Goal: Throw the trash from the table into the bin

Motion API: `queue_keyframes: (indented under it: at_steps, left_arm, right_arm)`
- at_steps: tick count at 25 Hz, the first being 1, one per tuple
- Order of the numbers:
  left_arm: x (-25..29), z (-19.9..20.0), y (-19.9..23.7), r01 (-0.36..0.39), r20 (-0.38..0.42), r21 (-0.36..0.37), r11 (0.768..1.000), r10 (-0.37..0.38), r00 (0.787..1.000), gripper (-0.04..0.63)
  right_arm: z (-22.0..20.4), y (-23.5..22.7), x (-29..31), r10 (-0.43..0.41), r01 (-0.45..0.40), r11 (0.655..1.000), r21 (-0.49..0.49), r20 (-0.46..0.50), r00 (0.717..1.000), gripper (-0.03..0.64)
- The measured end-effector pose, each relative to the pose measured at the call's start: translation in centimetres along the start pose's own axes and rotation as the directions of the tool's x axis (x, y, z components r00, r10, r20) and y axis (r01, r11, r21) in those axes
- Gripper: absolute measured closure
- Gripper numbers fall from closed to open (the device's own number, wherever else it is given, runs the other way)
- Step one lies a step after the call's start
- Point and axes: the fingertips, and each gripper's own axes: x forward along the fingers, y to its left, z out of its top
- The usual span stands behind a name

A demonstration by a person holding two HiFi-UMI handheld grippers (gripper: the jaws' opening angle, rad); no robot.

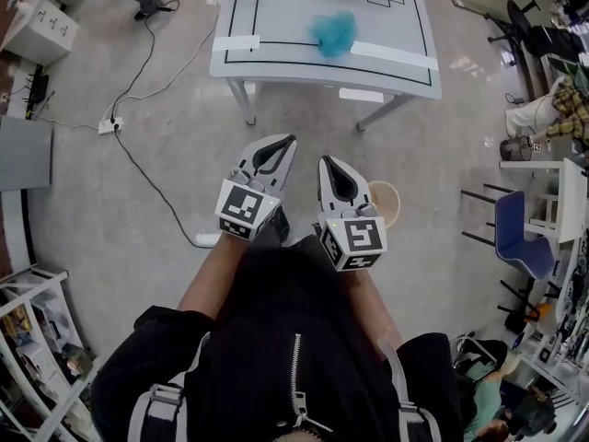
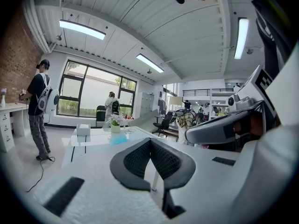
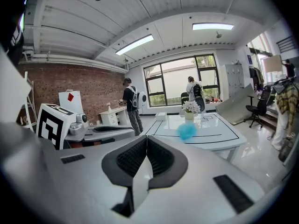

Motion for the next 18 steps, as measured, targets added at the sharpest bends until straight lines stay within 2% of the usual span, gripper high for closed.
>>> queue_keyframes:
  at_steps: [5, 9, 18]
  left_arm:
    - [1.0, 0.8, 2.2, 0.014, 0.023, -0.008, 1.0, -0.014, 1.0, 0.589]
    - [2.0, 0.4, 2.9, 0.015, 0.01, -0.027, 1.0, -0.014, 1.0, 0.589]
    - [5.5, 0.2, 4.0, 0.012, -0.002, -0.02, 1.0, -0.013, 1.0, 0.589]
  right_arm:
    - [1.1, -0.4, 1.6, -0.028, 0.028, 1.0, -0.001, -0.001, 1.0, 0.607]
    - [1.3, -1.2, 2.5, -0.041, 0.041, 0.999, 0.002, -0.011, 0.999, 0.607]
    - [2.3, -5.0, 6.1, -0.022, 0.022, 1.0, 0.015, 0.001, 1.0, 0.607]
